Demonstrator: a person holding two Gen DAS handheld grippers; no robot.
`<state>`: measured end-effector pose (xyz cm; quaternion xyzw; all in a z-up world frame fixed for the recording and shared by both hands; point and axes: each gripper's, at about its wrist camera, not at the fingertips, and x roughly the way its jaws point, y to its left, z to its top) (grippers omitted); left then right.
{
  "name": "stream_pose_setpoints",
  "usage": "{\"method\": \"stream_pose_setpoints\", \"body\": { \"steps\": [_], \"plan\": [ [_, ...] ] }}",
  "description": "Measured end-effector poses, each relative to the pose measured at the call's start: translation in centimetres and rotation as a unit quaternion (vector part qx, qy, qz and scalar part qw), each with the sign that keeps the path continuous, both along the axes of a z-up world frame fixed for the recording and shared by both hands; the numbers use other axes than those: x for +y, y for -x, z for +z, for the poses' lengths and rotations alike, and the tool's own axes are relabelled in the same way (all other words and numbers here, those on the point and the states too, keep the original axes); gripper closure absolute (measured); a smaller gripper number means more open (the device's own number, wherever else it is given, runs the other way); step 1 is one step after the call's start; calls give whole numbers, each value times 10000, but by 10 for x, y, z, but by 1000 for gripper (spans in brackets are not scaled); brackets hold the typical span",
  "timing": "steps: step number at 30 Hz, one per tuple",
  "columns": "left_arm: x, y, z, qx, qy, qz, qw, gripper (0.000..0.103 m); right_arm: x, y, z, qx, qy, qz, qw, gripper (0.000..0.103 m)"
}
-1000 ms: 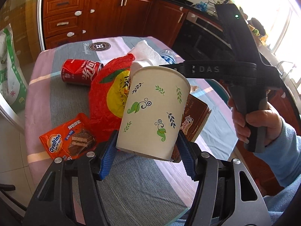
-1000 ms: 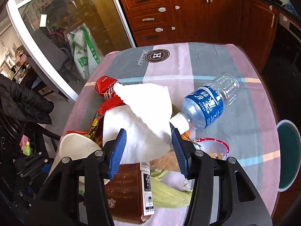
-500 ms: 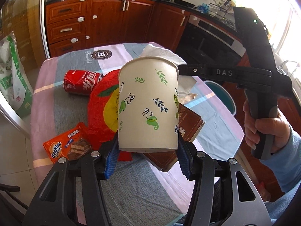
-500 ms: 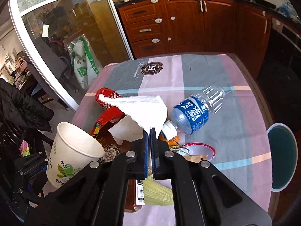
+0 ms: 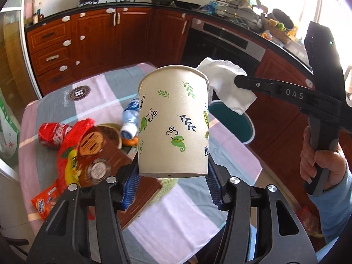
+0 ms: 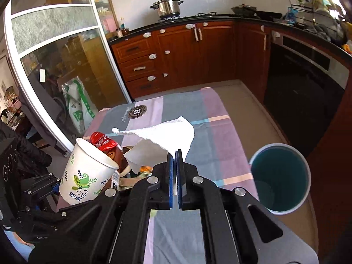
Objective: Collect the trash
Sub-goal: 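Carry cup and tissue over the teal bin and open both grippers, then move both grippers back to the table toward the snack bag and box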
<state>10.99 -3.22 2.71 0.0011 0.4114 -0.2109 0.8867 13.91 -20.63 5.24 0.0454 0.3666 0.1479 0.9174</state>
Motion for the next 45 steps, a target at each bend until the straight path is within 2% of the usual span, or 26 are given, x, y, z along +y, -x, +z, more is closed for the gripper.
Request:
{"method": "stream_pose_setpoints", "body": {
  "steps": [7, 12, 16, 24, 29, 32, 33, 34, 35, 36, 37, 39, 43, 45],
  "plan": [
    [-108, -37, -4, 104, -73, -637, 9979, 48, -101, 9, -8, 50, -50, -798, 9968, 100],
    [-184, -72, -29, 361, -152, -1084, 9933, 48, -163, 8, -32, 256, -180, -1253, 9916, 100],
    [-230, -100, -62, 709, -219, -1317, 9885, 48, -202, -2, -56, 542, -257, -1510, 9867, 100],
    [-282, -148, -120, 1214, -567, -1488, 9797, 48, -243, -37, -113, 1237, -662, -1786, 9739, 100],
    [-291, -167, -141, 1409, -654, -1512, 9762, 47, -253, -52, -140, 1507, -730, -1838, 9686, 100],
    [-296, -174, -148, 1444, -757, -1520, 9748, 45, -256, -58, -147, 1579, -724, -1835, 9676, 96],
    [-297, -176, -148, 1420, -797, -1512, 9750, 41, -256, -61, -148, 1584, -724, -1838, 9674, 93],
    [-297, -177, -147, 1392, -826, -1486, 9756, 32, -257, -62, -148, 1593, -743, -1855, 9668, 78],
    [-295, -178, -145, 1348, -831, -1449, 9767, 29, -258, -62, -147, 1574, -784, -1884, 9662, 65],
    [-294, -179, -142, 1312, -828, -1421, 9776, 29, -259, -62, -146, 1535, -804, -1940, 9656, 36],
    [-293, -180, -140, 1296, -838, -1387, 9782, 27, -266, -59, -144, 1456, -835, -1999, 9653, 26],
    [-293, -182, -140, 1305, -857, -1320, 9789, 21, -268, -58, -140, 1324, -855, -2083, 9653, 26],
    [-284, -181, -132, 1299, -794, -1181, 9813, 13, -272, -57, -137, 1364, -892, -2217, 9614, 17],
    [-284, -180, -127, 1255, -750, -1108, 9830, 6, -270, -54, -134, 1367, -865, -2247, 9609, 17]
  ]
}}
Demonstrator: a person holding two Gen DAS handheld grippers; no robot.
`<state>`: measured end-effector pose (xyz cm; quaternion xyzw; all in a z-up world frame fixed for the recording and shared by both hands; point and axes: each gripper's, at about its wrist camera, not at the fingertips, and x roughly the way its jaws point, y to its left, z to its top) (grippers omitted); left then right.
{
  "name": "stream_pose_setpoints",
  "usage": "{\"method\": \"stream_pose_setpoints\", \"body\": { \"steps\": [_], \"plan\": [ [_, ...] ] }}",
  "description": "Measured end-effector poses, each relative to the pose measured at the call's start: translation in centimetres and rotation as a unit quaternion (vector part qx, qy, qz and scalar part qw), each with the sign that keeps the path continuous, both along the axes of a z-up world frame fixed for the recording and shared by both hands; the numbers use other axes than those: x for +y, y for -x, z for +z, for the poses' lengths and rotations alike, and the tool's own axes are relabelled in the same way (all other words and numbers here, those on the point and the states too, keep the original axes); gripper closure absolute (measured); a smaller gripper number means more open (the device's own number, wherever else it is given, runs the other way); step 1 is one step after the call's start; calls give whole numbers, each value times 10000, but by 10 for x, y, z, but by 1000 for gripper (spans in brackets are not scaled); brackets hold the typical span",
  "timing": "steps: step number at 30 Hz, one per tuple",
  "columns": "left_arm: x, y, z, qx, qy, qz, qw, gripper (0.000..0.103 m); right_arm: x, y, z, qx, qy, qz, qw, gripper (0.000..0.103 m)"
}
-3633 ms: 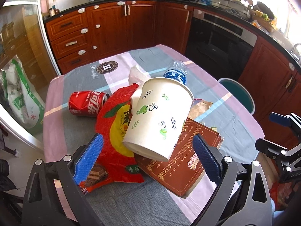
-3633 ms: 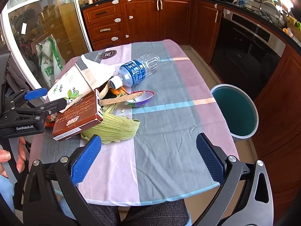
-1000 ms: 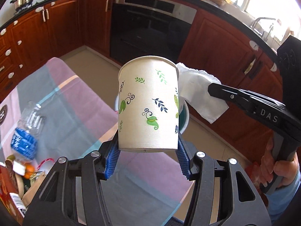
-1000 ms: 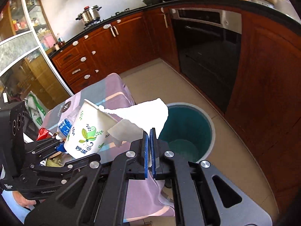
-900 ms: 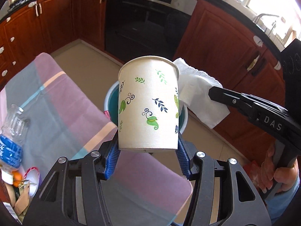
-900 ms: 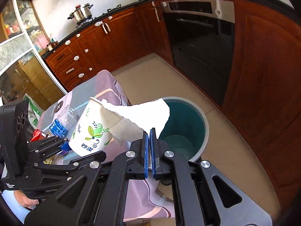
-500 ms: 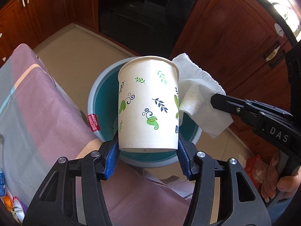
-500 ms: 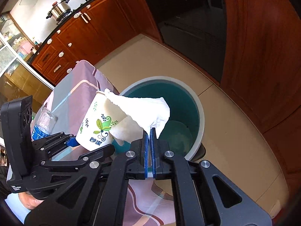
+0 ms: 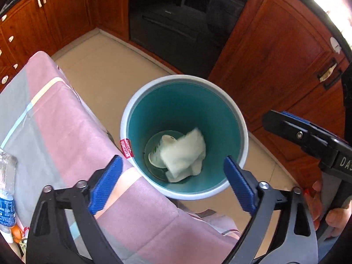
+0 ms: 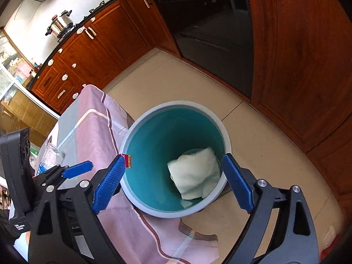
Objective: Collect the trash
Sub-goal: 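Move both grippers back to the table toward the snack bag and box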
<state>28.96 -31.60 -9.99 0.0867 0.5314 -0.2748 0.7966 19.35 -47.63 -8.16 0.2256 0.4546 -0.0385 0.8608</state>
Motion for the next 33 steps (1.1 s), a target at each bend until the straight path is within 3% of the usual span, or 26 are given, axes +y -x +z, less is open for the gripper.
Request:
{"method": "stream_pose_setpoints", "body": {
  "steps": [14, 25, 33],
  "plan": [
    [29, 37, 37, -142, 270, 172, 9994, 4, 26, 22, 29, -85, 130, 170, 9997, 17],
    [115, 105, 89, -581, 401, 515, 9962, 4, 94, 50, 68, -406, 266, 715, 9963, 13],
    [191, 141, 110, -790, 409, 859, 9923, 4, 170, 65, 85, -402, 320, 1338, 9897, 13]
  ]
}}
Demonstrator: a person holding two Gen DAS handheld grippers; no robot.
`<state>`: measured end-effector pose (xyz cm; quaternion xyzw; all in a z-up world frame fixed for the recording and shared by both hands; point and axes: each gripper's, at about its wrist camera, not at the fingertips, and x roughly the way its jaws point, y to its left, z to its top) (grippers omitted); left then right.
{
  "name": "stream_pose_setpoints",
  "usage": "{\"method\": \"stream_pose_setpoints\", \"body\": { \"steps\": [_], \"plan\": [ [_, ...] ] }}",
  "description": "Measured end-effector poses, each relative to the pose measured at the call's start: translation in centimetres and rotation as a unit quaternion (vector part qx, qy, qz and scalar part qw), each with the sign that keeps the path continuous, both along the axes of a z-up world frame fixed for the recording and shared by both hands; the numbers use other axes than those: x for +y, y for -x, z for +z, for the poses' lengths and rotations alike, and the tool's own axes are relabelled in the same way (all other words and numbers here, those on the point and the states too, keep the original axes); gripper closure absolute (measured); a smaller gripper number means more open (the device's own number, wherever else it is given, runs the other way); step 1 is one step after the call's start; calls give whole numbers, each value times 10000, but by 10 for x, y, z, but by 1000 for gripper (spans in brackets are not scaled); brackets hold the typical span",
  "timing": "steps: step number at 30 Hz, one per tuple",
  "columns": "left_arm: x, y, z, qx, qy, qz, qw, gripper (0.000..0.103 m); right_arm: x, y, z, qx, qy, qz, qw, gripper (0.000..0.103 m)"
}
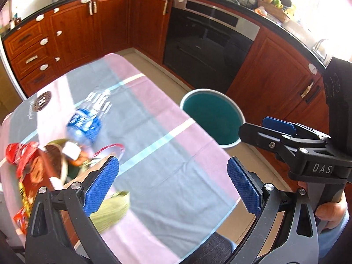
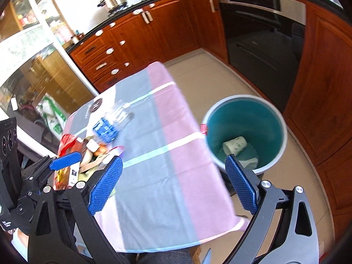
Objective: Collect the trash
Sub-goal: 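Move both grippers back to the table toward the snack bag and box, then grasp the red-yellow snack bag with the left gripper while the right grasps the brown box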
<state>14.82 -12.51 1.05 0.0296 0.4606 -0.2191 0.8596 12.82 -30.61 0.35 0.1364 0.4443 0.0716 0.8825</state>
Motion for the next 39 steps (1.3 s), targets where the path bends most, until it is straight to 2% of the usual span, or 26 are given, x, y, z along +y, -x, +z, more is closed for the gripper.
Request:
{"method": "stream_pose_setpoints", "body": {
  "steps": [6, 13, 19, 23, 29, 33, 34, 35, 36, 37, 38, 39],
  "plan": [
    [57, 18, 3, -119, 36, 333, 9994, 4, 62, 13, 11, -48, 91, 475, 9988, 13],
    [125, 31, -5, -223, -21, 801, 9965, 4, 123, 18, 7, 88, 101, 852, 9963, 13],
    [190, 28, -29, -161, -114, 1310, 9912, 4, 167, 14, -10, 345, 175, 1166, 9924, 13],
    [230, 18, -51, 36, 61, 1680, 9858, 4, 190, 6, -21, 497, 212, 1310, 9899, 13],
    [252, 1, -74, 304, 146, 1825, 9826, 4, 220, -7, -33, 675, 218, 1545, 9854, 13],
    [263, 1, -80, 255, 293, 1705, 9846, 4, 241, -18, -40, 783, 313, 1792, 9802, 13],
    [264, 1, -81, 239, 322, 1631, 9858, 10, 245, -20, -42, 794, 362, 1853, 9788, 13],
    [265, 2, -82, 242, 346, 1552, 9870, 21, 249, -23, -44, 803, 407, 1916, 9773, 13],
    [266, 3, -82, 257, 378, 1484, 9879, 26, 253, -26, -45, 817, 431, 1979, 9758, 13],
    [268, 4, -83, 259, 438, 1446, 9882, 35, 257, -29, -47, 837, 425, 2041, 9744, 13],
    [269, 5, -84, 268, 488, 1417, 9883, 49, 260, -32, -48, 857, 409, 2098, 9731, 13],
    [270, 5, -84, 285, 512, 1404, 9884, 55, 264, -34, -50, 870, 409, 2152, 9718, 13]
  ]
}}
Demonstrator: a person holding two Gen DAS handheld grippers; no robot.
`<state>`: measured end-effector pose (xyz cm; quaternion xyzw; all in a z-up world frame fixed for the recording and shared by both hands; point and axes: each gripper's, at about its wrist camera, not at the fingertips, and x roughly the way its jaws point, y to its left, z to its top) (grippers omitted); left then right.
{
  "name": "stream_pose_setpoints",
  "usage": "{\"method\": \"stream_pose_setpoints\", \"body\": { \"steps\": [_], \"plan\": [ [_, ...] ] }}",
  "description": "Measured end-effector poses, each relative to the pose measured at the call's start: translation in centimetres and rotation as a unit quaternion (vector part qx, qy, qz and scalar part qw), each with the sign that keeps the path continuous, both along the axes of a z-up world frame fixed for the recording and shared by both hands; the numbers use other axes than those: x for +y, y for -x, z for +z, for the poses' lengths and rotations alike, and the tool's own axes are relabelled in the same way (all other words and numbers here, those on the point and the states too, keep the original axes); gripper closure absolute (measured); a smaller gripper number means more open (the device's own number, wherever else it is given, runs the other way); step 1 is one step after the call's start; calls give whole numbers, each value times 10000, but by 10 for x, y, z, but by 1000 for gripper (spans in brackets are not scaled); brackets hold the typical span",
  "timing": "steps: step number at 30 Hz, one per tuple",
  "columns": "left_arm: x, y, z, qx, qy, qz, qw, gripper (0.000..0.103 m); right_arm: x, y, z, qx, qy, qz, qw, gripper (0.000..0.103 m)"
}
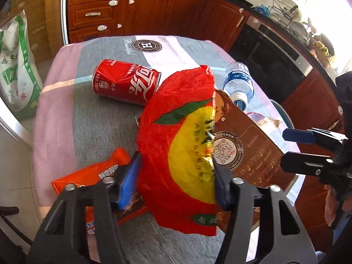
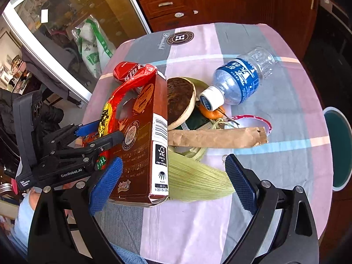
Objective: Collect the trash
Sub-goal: 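Grasp the red-yellow snack bag with the left gripper while the right grasps the brown box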
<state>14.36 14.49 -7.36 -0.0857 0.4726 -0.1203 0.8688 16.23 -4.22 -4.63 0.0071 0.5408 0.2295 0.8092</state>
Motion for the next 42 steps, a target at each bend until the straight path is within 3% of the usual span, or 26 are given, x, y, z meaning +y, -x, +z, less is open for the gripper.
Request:
{"method": "stream_pose_setpoints", "body": {
  "steps": [5, 12, 14, 16, 18, 20, 22, 33, 42],
  "plan": [
    [5, 4, -4, 46, 45, -39, 10000, 82, 20, -11, -7, 52, 11, 266, 9996, 13],
    [10, 8, -11, 139, 209, 14, 9997, 87, 49, -18, -15, -11, -26, 609, 9981, 16],
    [9, 8, -11, 117, 172, -3, 9998, 87, 57, -19, -15, -60, -44, 708, 9975, 28],
    [9, 9, -11, 99, 152, -21, 9998, 87, 65, -20, -17, -45, -52, 803, 9968, 49],
    [8, 10, -10, 86, 140, -30, 9999, 87, 70, -20, -19, 45, -65, 863, 9962, 56],
    [6, 11, -7, 55, 109, -30, 9999, 87, 75, -17, -20, 62, -50, 891, 9960, 72],
    [3, 15, -2, -1, 63, -26, 10000, 89, 78, -10, -16, 20, -104, 928, 9956, 78],
    [-13, 36, 56, -577, -31, 80, 9983, 95, 43, 19, 55, -941, -257, 644, 9931, 82],
    [-63, 40, 89, -782, 59, -205, 9967, 95, -36, 36, 81, -1388, -308, -78, 9898, 82]
  ]
}}
